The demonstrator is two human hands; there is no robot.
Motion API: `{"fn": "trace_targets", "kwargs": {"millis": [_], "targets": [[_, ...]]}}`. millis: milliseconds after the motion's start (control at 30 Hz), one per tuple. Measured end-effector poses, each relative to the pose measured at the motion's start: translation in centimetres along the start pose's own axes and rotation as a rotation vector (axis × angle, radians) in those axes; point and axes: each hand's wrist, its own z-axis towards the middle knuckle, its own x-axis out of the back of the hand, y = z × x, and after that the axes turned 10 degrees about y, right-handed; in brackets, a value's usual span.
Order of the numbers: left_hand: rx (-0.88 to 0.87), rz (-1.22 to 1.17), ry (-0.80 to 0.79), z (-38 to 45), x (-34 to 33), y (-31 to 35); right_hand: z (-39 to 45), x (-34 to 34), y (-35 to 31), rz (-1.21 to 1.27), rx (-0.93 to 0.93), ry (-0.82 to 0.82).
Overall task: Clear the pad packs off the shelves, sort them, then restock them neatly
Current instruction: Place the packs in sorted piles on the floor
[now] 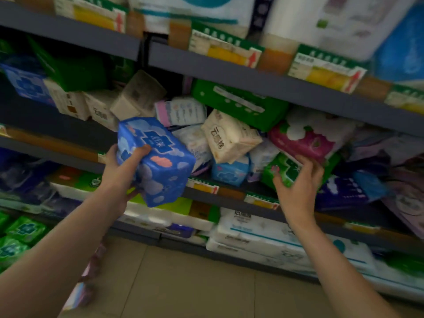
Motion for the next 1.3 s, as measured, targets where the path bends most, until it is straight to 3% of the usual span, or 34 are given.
{"fn": "trace_targets", "kwargs": {"millis": [67,133,300,400,467,633,700,800,867,933,1033,1100,1200,1300], "targets": [[-0.077,0.058,-0.033,-1.5,-0.9,-0.6,-0.3,0.6,1.2,0.039,-0.032,0.005],[-0.123,0.098,-0.085,-3.0,-1.5,-1.3,-0.5,1.3,1.2,0.186,-0.082,-0.092],[-0.09,0.087,-0.29,-5.9,-2.6,-3.2,-2.8,0.1,-3.2,0.628,-0.431,-0.758],[-0.038,0.059,-0.44,-6.5,-2.6,-3.5,-3.6,-1.0,-4.1,0.887,-0.671,-0.982],[-0.057,0.072,-0.452,-6.7,-2.4,-3.5,-3.9,-0.9,-3.9,0.904,-0.691,-1.128],[-0.153,0.362,-0.478,-6.9,-1.3,-4.0,-5.0,-0.4,-1.8,0.859,-0.782,-1.212],[-0.482,0.7,-0.509,-5.8,-0.1,-3.7,-4.8,0.0,-0.5,0.747,-0.862,-1.256],[-1.157,1.277,-0.616,-5.2,0.5,-3.8,-4.6,0.6,1.0,0.52,-0.888,-1.339],[-1.57,1.473,-0.697,-6.3,-1.2,-4.2,-4.5,1.0,1.2,0.496,-0.846,-1.425],[-1.582,1.681,-0.85,-7.6,-3.3,-4.2,-4.0,1.6,0.8,0.53,-0.805,-1.481],[-1.286,1.832,-0.827,-7.9,-5.3,-2.7,-2.6,2.5,-0.3,0.572,-0.828,-1.356],[-1.143,1.735,-0.706,-7.1,-5.2,-1.5,-1.0,2.0,-0.7,0.658,-0.815,-1.037],[-1.027,1.622,-0.554,-6.0,-4.8,0.3,2.2,0.5,-2.1,0.715,-0.671,-0.353],[-0.962,1.741,-0.457,-4.9,-4.7,2.6,4.9,-2.0,-5.0,0.72,-0.593,-0.107]]}}
